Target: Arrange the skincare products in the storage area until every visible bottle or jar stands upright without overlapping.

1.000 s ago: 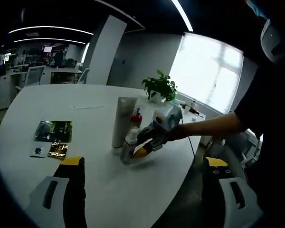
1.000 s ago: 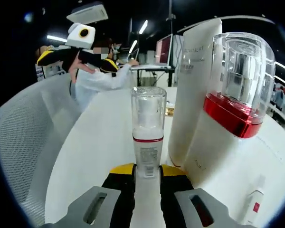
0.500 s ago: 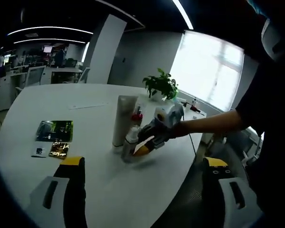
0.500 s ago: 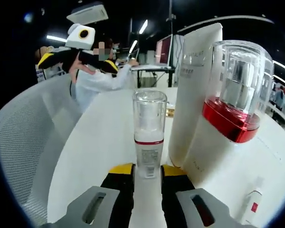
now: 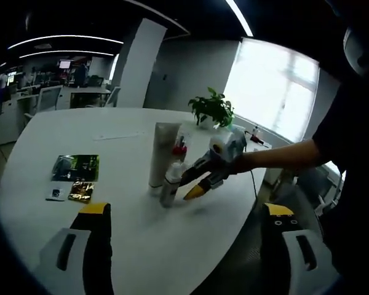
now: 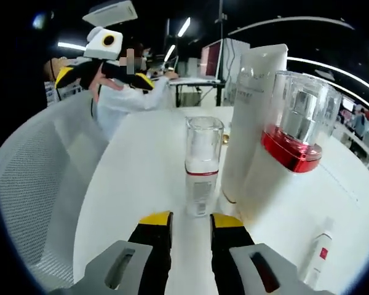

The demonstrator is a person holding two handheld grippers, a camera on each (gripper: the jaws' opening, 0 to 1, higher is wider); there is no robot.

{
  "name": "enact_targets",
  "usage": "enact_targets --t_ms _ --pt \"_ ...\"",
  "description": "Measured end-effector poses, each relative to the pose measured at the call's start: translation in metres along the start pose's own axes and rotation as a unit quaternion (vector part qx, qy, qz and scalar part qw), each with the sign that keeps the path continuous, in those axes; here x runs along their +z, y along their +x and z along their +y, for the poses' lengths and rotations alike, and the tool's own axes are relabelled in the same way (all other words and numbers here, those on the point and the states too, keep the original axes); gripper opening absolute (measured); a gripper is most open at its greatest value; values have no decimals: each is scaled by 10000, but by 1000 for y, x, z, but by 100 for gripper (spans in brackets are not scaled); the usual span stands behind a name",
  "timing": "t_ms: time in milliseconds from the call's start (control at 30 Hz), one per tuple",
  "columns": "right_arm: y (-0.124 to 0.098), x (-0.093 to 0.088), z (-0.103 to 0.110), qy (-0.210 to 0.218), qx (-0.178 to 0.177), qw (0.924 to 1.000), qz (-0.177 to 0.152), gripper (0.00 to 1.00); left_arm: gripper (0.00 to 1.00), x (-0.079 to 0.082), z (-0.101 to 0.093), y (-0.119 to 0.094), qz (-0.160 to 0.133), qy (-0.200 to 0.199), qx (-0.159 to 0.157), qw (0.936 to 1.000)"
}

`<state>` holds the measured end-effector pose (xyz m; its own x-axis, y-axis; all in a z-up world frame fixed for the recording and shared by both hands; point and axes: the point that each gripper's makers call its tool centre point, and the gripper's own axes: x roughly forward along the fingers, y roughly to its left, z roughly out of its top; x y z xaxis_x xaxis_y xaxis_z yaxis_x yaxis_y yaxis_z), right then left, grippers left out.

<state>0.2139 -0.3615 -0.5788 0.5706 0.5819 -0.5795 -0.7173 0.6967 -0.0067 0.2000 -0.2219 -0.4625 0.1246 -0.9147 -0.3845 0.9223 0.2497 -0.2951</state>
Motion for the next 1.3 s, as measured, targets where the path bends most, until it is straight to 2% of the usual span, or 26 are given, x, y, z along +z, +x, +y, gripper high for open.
enact_targets --t_ms 200,400,633,700,1000,1267,1300 --pt "-14 0 9 164 -42 9999 19 23 94 -1 8 -7 -38 -178 228 9996" --pt "-29 -2 20 451 -123 9989 89 30 94 -4 9 -12 -29 -222 316 9992" --pt "-43 5 25 864 -316 9956 -150 37 93 -3 6 -15 -16 -304 294 9991" --pt "-47 7 23 1085 -386 9931 -207 42 93 -1 6 -16 -29 -318 294 9991" --pt "-74 15 30 1456 -782 9860 -237 61 92 7 7 -19 -42 -376 258 9990" --pt "-104 24 33 2002 -1305 9690 -619 76 92 6 4 -19 -7 -356 192 9992" --pt "-106 27 38 2062 -1235 9683 -682 79 92 6 4 -20 8 -345 177 9992"
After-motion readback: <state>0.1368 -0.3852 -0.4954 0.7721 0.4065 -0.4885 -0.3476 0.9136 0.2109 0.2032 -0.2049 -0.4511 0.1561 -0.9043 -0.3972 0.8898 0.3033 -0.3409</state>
